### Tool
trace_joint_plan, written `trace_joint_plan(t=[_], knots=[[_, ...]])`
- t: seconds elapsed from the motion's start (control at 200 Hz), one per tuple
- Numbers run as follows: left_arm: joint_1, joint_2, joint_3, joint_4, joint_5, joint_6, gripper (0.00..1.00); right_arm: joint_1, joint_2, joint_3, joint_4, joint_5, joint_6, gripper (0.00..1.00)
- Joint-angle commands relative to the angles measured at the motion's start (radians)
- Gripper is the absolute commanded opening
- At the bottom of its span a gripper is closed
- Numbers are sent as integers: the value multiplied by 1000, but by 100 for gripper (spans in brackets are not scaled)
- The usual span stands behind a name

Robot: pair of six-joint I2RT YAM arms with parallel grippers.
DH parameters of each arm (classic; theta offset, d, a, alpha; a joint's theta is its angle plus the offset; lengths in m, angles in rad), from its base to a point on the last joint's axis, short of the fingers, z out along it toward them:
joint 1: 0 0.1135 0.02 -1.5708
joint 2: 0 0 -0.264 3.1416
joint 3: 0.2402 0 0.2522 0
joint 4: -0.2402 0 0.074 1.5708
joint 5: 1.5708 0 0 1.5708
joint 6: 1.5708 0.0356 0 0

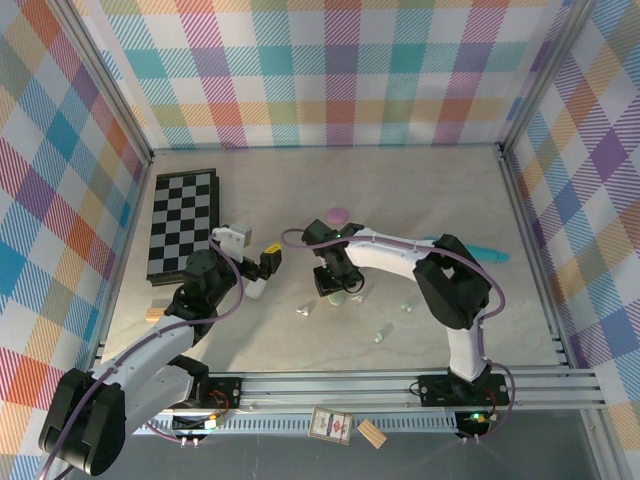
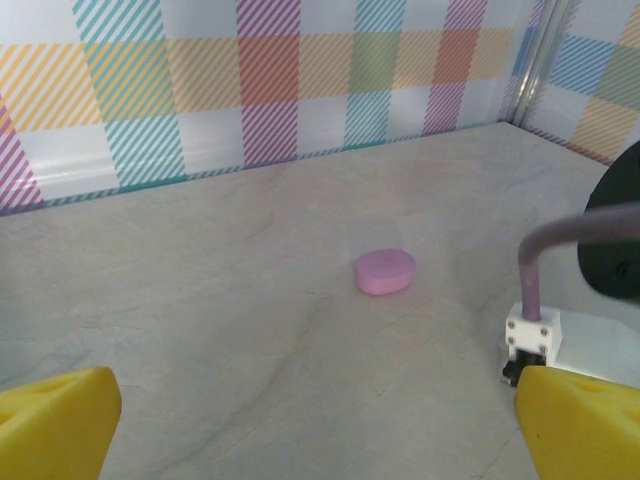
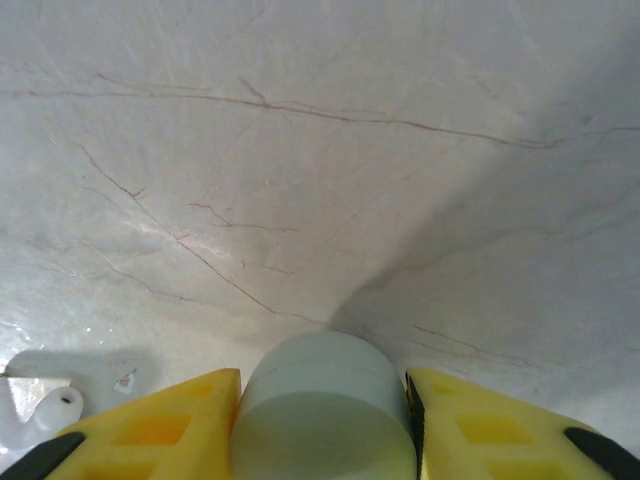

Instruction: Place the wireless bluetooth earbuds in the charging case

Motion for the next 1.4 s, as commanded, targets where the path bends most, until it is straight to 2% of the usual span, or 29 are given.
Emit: trace_joint_plan(t=[0.0,0.285,0.475,0.665,0.825,1.115,1.395], knots=[[-19,22,3,67,28,-5,100,-59,-128,-56,67,-44,80,41],[-218,152,45,171,3,116,99,-217,-397,-232,302,-143,268,40],[-313,318,82,382,-13,-21,99,-286,-528,-337,478,-203,358,39],[-426,407,169,400,-54,-98,100,-307,-602,-381,587,-284,421,39],[-473,462,211,427,-61,-149,98,-310,-642,-419,685,-328,445,39],[-476,560,277,467,-82,-231,83,-310,-671,-469,807,-413,465,39],[-477,596,302,507,-43,-257,56,-310,-683,-480,800,-429,454,39]])
